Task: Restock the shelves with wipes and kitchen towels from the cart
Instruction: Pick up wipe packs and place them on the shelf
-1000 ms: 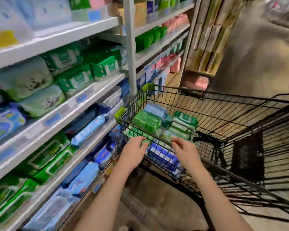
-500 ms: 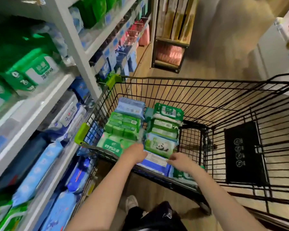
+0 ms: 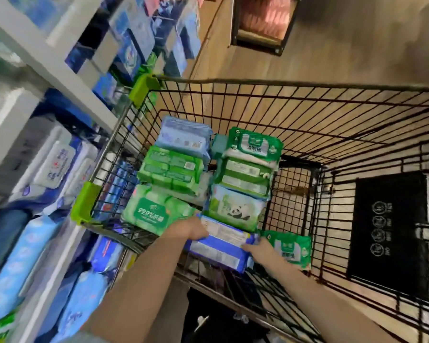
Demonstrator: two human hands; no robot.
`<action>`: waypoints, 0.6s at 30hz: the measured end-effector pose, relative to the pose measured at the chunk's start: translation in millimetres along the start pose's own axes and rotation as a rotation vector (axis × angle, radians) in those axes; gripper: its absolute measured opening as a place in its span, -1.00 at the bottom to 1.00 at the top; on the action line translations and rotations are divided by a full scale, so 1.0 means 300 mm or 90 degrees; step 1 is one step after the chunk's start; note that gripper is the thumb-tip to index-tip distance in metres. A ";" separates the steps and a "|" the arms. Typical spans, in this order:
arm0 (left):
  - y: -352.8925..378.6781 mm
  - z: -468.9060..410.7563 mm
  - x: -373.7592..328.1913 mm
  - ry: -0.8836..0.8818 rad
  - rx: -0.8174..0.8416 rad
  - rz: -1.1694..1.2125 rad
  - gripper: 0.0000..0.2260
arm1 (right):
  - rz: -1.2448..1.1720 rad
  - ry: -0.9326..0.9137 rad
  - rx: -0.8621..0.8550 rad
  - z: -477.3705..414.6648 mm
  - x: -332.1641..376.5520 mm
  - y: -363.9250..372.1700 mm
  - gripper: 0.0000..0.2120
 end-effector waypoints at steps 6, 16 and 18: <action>0.013 -0.038 -0.007 -0.021 0.031 0.162 -0.40 | -0.173 -0.015 -0.039 -0.154 -0.141 0.040 -0.35; -0.027 -0.009 0.068 -0.013 -0.063 0.359 -0.67 | -0.278 -0.077 0.002 0.105 0.078 -0.001 -0.76; -0.053 0.025 0.076 0.012 -0.088 0.414 -0.72 | -0.297 -0.095 0.024 0.135 0.115 -0.015 -0.78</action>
Point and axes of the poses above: each hand's wrist, its own z-axis away from the middle knuckle, its own y-axis out of the palm, x = y × z, the point moved 5 cm from there along -z, towards the middle knuckle, and after that the axes turned 7 degrees about -z, right-handed, at the moved point
